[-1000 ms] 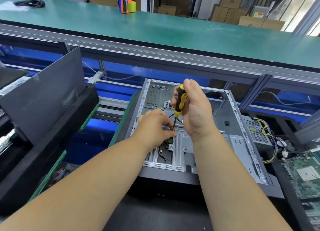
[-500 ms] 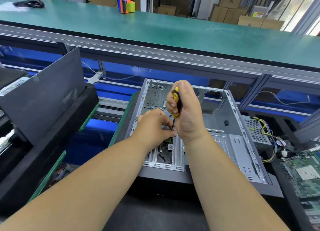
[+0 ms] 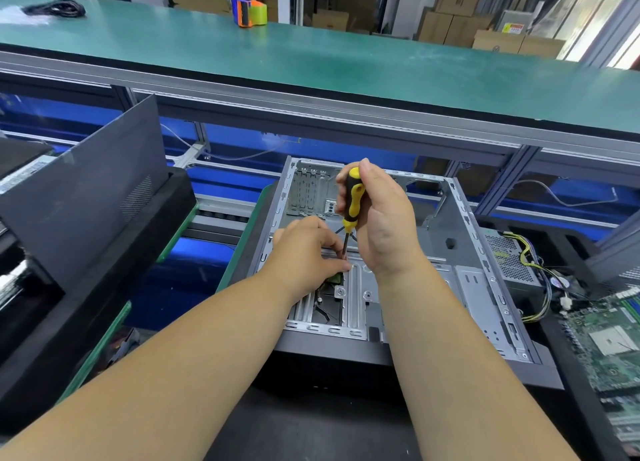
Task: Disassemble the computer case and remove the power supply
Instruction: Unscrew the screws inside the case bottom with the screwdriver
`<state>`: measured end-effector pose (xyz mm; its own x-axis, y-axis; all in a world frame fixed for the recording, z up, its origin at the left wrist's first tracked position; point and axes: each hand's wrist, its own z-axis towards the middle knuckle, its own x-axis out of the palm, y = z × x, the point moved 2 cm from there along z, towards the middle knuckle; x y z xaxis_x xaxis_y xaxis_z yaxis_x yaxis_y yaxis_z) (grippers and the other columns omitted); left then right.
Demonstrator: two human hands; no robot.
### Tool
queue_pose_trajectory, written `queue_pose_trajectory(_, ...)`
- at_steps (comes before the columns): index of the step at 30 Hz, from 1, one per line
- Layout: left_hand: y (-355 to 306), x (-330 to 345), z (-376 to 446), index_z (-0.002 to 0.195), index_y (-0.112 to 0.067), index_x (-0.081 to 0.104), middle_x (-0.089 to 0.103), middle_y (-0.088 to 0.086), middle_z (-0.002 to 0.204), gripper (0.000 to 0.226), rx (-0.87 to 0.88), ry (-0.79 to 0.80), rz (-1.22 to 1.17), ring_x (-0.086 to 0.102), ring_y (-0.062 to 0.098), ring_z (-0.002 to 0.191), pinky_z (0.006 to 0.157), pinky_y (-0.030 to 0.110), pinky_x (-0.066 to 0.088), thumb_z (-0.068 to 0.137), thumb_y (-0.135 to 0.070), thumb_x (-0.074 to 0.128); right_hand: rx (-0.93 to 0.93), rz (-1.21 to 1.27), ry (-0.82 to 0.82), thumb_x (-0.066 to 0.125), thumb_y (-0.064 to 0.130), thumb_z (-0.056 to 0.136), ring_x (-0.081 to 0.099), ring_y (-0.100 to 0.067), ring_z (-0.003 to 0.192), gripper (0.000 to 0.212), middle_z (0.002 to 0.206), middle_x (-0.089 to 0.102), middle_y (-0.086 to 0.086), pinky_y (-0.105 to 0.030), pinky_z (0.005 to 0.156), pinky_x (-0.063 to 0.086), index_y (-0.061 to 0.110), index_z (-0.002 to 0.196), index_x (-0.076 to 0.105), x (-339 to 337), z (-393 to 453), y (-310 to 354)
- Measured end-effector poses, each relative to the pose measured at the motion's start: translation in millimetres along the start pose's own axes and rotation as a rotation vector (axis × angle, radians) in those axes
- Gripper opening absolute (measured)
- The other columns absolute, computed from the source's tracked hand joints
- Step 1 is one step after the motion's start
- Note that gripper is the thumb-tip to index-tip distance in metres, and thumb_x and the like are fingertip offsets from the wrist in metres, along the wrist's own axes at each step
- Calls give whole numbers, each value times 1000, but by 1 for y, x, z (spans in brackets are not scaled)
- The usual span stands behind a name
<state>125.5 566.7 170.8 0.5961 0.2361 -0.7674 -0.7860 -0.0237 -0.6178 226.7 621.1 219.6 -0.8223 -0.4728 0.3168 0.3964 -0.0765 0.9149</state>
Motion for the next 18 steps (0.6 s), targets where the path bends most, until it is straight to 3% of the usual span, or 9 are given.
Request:
queue_pose_trajectory(7, 1, 1, 2, 69, -36, 65, 55, -13, 96, 19, 4, -4, 23, 44, 9, 102, 89, 33, 31, 71, -46, 80, 15, 47, 3, 36, 39, 100, 35, -12, 51, 46, 56, 44, 3, -22, 50, 33, 16, 76, 68, 7, 4, -6)
queue_pose_trajectory(12, 3, 3, 3, 66, -36, 63, 55, -13, 95, 20, 10, -7, 15, 45, 10, 101, 89, 35, 32, 70, -45, 80, 10, 65, 23, 42, 37, 97, 28, -11, 51, 26, 56, 39, 3, -21, 48, 28, 17, 83, 49, 15, 2, -5)
queue_pose_trajectory(15, 4, 4, 3, 65, -37, 63, 55, -13, 94, 21, 17, -16, 15, 45, 9, 101, 82, 32, 28, 68, -47, 81, 9, 30, 37, 47, 30, 95, 33, -13, 55, 20, 62, 44, 2, -22, 53, 31, 16, 81, 42, 10, -2, -1)
queue_pose_trajectory(18, 3, 3, 3, 58, -43, 54, 54, -13, 93, 29, 21, -14, 17, 44, 8, 99, 78, 30, 25, 68, -47, 81, 31, -18, 78, 49, 26, 95, 48, -16, 65, 17, 74, 55, -1, -25, 64, 43, 17, 81, 48, 4, -3, 6)
